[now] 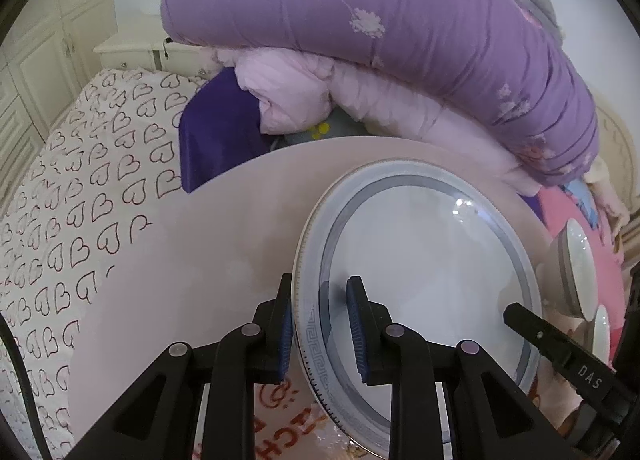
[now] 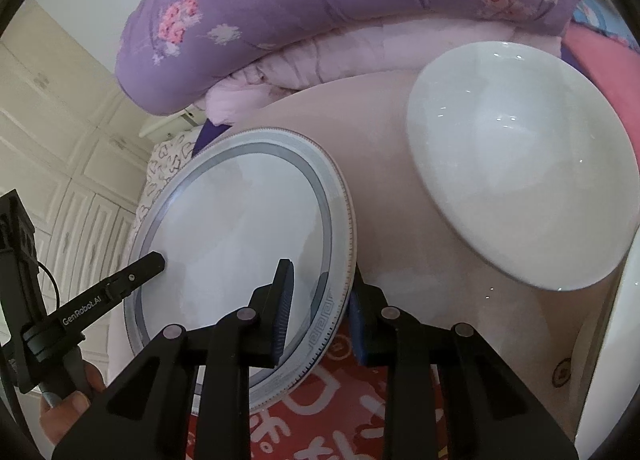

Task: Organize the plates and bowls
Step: 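Lift the small plate off the table with the right gripper, then carry the small plate with the right gripper over the stacked plates, then lower the small plate onto the plate stack and open the right gripper, then move the right tool toward the large white bowl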

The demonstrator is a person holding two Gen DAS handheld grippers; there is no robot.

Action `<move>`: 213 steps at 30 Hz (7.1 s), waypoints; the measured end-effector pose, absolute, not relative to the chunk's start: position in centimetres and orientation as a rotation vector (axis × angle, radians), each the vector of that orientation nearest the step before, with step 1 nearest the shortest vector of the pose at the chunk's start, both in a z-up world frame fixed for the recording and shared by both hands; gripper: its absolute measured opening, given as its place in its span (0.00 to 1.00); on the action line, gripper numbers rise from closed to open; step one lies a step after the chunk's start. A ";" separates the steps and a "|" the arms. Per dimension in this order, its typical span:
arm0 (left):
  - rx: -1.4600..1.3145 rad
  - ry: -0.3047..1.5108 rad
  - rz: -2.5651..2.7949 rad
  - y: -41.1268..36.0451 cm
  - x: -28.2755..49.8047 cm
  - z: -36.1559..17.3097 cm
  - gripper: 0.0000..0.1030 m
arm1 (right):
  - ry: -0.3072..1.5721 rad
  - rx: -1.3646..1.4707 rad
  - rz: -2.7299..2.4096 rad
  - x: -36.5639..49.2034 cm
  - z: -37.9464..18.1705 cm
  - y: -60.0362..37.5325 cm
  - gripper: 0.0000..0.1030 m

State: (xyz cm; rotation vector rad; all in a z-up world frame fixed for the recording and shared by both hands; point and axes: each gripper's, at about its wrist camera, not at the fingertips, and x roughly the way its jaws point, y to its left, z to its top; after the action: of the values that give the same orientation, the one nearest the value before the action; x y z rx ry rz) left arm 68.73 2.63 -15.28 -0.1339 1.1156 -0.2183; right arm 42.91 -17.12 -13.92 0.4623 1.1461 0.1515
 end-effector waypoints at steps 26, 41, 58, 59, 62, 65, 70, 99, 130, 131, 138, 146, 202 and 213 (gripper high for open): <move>-0.152 1.124 -0.184 5.0 66.8 -14.9 0.21 | 1.155 0.424 0.176 42.6 -14.4 -15.3 0.23; -0.156 1.038 -0.150 7.4 60.5 -10.7 0.20 | 1.117 0.378 0.268 39.7 -11.5 -13.2 0.22; -0.192 0.912 -0.127 10.3 46.2 -3.7 0.20 | 1.003 0.283 0.371 32.5 -5.6 -11.9 0.22; -0.192 0.902 -0.124 10.3 45.2 -3.3 0.20 | 0.995 0.276 0.379 32.0 -5.2 -11.9 0.22; -0.196 0.870 -0.108 10.3 41.5 -1.9 0.20 | 0.970 0.251 0.403 29.9 -4.1 -11.9 0.22; -0.200 0.840 -0.096 10.0 37.6 -0.7 0.20 | 0.949 0.239 0.423 28.0 -3.3 -12.1 0.22; -0.213 0.811 -0.088 9.3 31.1 0.6 0.20 | 0.921 0.226 0.452 24.6 -2.3 -13.0 0.22; -0.220 0.880 0.007 4.3 16.2 -1.5 0.21 | 0.950 0.124 0.541 13.0 -5.1 -15.9 0.22; -0.122 0.952 0.029 3.3 17.0 -6.9 0.23 | 1.028 -0.001 0.542 11.7 -8.5 -14.7 0.24; -0.124 0.951 0.025 3.3 17.0 -7.0 0.23 | 1.027 -0.004 0.543 11.7 -8.5 -14.6 0.25; -0.117 0.949 0.027 3.2 16.8 -7.1 0.23 | 1.019 -0.027 0.540 11.3 -8.5 -14.5 0.26; -0.099 0.932 0.030 3.1 16.5 -6.8 0.26 | 1.009 -0.023 0.531 11.1 -8.4 -14.7 0.27; -0.096 0.904 -0.367 -11.4 28.8 2.1 0.99 | 0.916 0.298 0.039 17.8 -3.0 -38.0 1.00; -0.108 1.035 -0.391 -15.6 34.5 -2.3 0.99 | 0.978 0.318 0.046 19.1 -5.5 -38.4 1.00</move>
State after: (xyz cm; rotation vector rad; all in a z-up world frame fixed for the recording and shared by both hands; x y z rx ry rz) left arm 34.50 -15.59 -2.28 -0.1079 1.0354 -0.3912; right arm 19.13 -38.37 -5.53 0.3178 0.9785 0.0457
